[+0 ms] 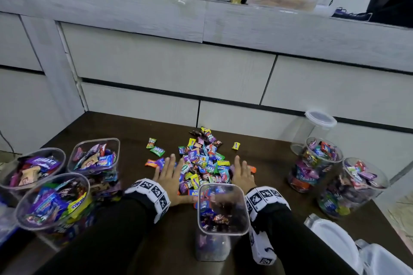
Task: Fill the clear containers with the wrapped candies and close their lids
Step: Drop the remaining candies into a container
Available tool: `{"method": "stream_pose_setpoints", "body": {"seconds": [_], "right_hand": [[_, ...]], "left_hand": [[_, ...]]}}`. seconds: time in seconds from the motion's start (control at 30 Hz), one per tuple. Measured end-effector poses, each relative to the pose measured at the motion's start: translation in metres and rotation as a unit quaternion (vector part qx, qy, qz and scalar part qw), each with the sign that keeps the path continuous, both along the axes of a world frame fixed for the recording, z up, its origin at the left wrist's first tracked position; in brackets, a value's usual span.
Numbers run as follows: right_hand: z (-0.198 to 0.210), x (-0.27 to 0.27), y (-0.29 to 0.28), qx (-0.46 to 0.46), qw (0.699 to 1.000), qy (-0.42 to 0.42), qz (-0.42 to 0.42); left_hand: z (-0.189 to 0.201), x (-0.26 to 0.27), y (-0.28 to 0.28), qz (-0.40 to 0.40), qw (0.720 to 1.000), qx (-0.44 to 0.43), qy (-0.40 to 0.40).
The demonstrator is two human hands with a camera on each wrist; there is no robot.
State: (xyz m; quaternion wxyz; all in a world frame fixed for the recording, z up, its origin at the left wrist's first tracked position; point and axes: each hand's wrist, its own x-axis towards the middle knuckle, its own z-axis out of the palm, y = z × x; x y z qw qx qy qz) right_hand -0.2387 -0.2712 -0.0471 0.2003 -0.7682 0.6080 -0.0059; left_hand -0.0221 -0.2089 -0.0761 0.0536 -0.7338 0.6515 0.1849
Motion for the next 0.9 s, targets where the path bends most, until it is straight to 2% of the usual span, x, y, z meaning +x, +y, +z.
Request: {"method": "stream_pose_setpoints", "body": {"seconds": [0.1,0.2,0.33,0.4,0.6,0.7,0.9], "right_hand": [[0.003,0.017,-0.004,0.013,0.998,0.028,0.060],[-0.002,0.025,-0.002,-0.023,0.991,0.065,0.117],[-0.002,0.023,-0.007,-0.079,0.975,0.126,0.164],[0.000,0.024,-0.012,-0.071,0.977,0.115,0.164],[0.010,0.028,-0.017,-0.016,0.986,0.074,0.149],[0.016,0.020,-0.019,-0.007,0.987,0.038,0.153],[0.023,-0.002,-0.017,-0.046,0.991,-0.024,0.121]], "left_hand": [[0.002,-0.007,-0.008,-0.055,0.998,-0.013,0.009],[0.007,-0.015,-0.017,-0.105,0.994,-0.029,0.021],[0.012,-0.020,-0.026,-0.123,0.991,-0.034,-0.038],[0.012,-0.022,-0.027,-0.104,0.990,-0.066,-0.060],[0.018,-0.029,-0.029,-0.078,0.988,-0.126,-0.036],[0.026,-0.031,-0.028,-0.090,0.989,-0.121,-0.010],[0.046,-0.033,-0.022,-0.091,0.992,-0.081,0.014]]}}
